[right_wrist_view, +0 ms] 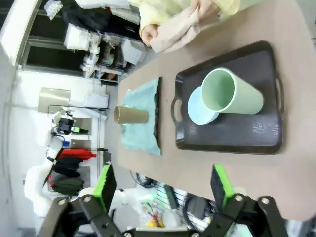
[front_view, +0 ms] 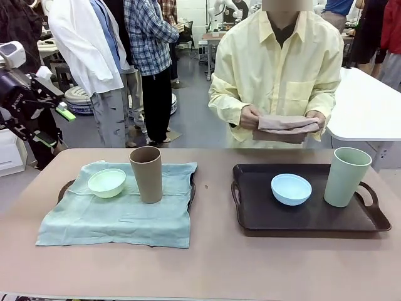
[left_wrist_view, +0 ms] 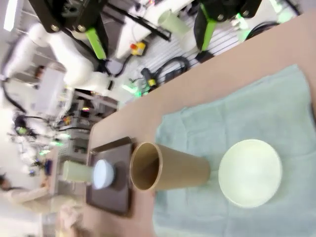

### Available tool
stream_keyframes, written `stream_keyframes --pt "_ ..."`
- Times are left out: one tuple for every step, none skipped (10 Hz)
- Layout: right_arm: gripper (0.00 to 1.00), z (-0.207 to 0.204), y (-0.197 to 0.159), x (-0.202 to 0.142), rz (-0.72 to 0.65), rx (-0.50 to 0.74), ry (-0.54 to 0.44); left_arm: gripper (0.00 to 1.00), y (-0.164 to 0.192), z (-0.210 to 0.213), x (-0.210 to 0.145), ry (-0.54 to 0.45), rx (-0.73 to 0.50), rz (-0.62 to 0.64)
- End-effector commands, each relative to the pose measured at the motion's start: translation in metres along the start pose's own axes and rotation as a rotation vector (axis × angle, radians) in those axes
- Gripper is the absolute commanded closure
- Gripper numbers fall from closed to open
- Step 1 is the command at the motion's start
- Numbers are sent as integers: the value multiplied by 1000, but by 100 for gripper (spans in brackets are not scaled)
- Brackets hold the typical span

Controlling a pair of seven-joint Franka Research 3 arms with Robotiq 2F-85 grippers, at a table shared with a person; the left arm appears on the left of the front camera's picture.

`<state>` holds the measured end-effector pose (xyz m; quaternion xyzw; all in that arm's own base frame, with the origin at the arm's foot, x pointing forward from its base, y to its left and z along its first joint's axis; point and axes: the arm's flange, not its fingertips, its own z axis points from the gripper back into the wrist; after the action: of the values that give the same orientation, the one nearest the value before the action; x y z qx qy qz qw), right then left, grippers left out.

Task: Set up a tray with a mat and arrange the tableware.
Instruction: Pick up the Picnic Bowl and Reusable plastic cup from the Handle tray in front of the human's position and hold them in the air.

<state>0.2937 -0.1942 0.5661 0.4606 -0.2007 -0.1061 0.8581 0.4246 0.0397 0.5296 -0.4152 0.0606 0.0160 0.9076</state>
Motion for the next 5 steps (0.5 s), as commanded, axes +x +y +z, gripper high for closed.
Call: stream_keyframes --pt "0 28 -23 21 -114 106 -6 8 24 15 3 11 -220 -97" --pt "0 31 -36 24 -159 127 1 8 19 10 6 6 -299 -124" --pt "0 28 -46 24 -174 107 -2 8 12 0 9 4 -316 -108" --pt "0 26 -32 12 -111 80 -11 8 5 -4 12 -11 -306 -109" --pt "0 26 -32 12 -111 80 -11 8 20 13 3 -19 -269 -92"
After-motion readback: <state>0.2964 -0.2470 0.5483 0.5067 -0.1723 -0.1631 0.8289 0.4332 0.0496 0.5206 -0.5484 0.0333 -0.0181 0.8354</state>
